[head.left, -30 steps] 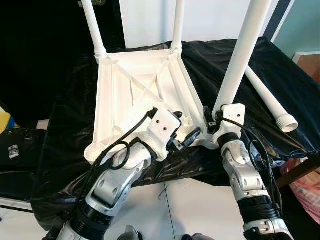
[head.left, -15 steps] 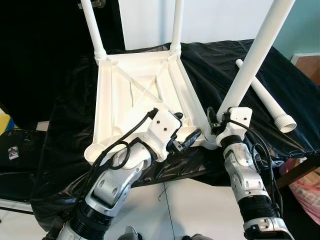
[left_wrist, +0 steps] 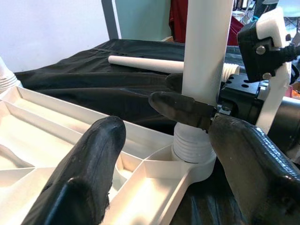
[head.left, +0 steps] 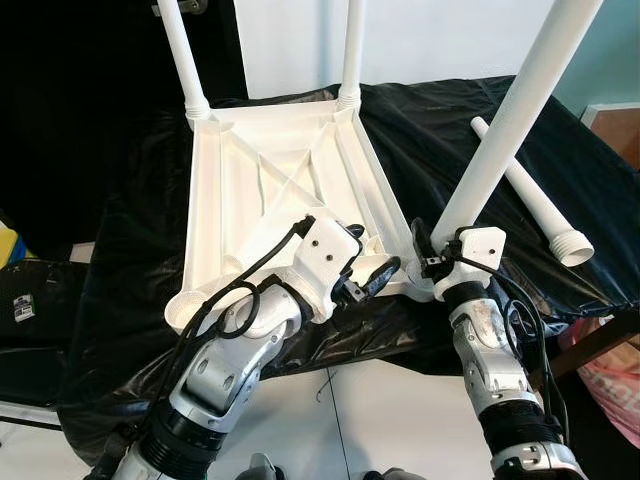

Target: Building children table

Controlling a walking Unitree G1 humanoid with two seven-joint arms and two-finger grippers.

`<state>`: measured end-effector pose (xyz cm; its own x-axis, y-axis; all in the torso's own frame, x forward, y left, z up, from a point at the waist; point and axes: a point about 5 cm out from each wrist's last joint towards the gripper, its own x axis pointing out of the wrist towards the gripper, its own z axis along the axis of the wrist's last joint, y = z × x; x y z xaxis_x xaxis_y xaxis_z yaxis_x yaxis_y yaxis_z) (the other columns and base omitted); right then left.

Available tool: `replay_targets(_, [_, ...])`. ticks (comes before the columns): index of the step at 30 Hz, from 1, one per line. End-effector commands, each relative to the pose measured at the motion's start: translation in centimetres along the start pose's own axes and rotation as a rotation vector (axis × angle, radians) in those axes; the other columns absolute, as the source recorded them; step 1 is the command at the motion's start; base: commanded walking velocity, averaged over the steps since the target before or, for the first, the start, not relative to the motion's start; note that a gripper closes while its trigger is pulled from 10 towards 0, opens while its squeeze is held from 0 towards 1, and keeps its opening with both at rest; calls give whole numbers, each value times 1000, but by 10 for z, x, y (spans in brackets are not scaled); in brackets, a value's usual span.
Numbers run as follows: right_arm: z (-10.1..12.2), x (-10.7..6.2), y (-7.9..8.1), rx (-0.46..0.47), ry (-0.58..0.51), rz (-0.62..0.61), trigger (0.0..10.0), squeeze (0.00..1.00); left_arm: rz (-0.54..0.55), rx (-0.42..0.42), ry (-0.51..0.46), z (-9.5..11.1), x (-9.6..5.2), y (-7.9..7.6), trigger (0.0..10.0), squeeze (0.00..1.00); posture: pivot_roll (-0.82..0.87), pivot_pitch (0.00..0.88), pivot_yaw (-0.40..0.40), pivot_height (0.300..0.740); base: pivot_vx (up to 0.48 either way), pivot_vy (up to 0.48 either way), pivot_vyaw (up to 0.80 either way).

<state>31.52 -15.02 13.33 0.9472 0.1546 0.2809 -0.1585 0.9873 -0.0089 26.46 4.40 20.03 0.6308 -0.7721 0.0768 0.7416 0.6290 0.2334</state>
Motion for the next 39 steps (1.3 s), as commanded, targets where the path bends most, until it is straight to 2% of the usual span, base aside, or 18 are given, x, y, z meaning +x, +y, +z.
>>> replay_targets(1, [-31, -16, 7, 22, 143, 49, 10000, 0, -40, 17, -5, 5, 0, -2, 10000, 0, 72, 99, -2, 740, 0, 0, 0])
replay_targets(20, [-44, -24, 12, 0, 173, 158, 10000, 0, -41, 19, -13, 8, 1, -1, 10000, 0, 75, 100, -2, 740, 0, 0, 0])
replay_targets(24, [-46, -25, 13, 42, 188, 176, 10000, 0, -43, 18, -14, 8, 1, -1, 10000, 0, 75, 100, -2, 740, 0, 0, 0])
replay_targets(25, [-48, -25, 14, 100, 214, 170, 10000, 0, -44, 18, -13, 8, 1, -1, 10000, 0, 75, 100, -1, 740, 0, 0, 0])
replay_targets(26, [-48, -25, 14, 100, 214, 170, 10000, 0, -44, 18, -13, 8, 1, -1, 10000, 0, 75, 100, -1, 740, 0, 0, 0])
replay_targets(28, [-50, -24, 14, 177, 245, 157, 10000, 0, -46, 17, -13, 8, 1, -2, 10000, 0, 75, 101, 0, 740, 0, 0, 0])
replay_targets(30, [-51, -23, 15, 204, 259, 153, 10000, 0, -47, 17, -13, 8, 0, -2, 10000, 0, 74, 100, 0, 740, 0, 0, 0])
replay_targets(39, [-52, -22, 16, 203, 279, 158, 10000, 0, -50, 14, -13, 8, 1, -3, 10000, 0, 73, 102, -1, 740, 0, 0, 0])
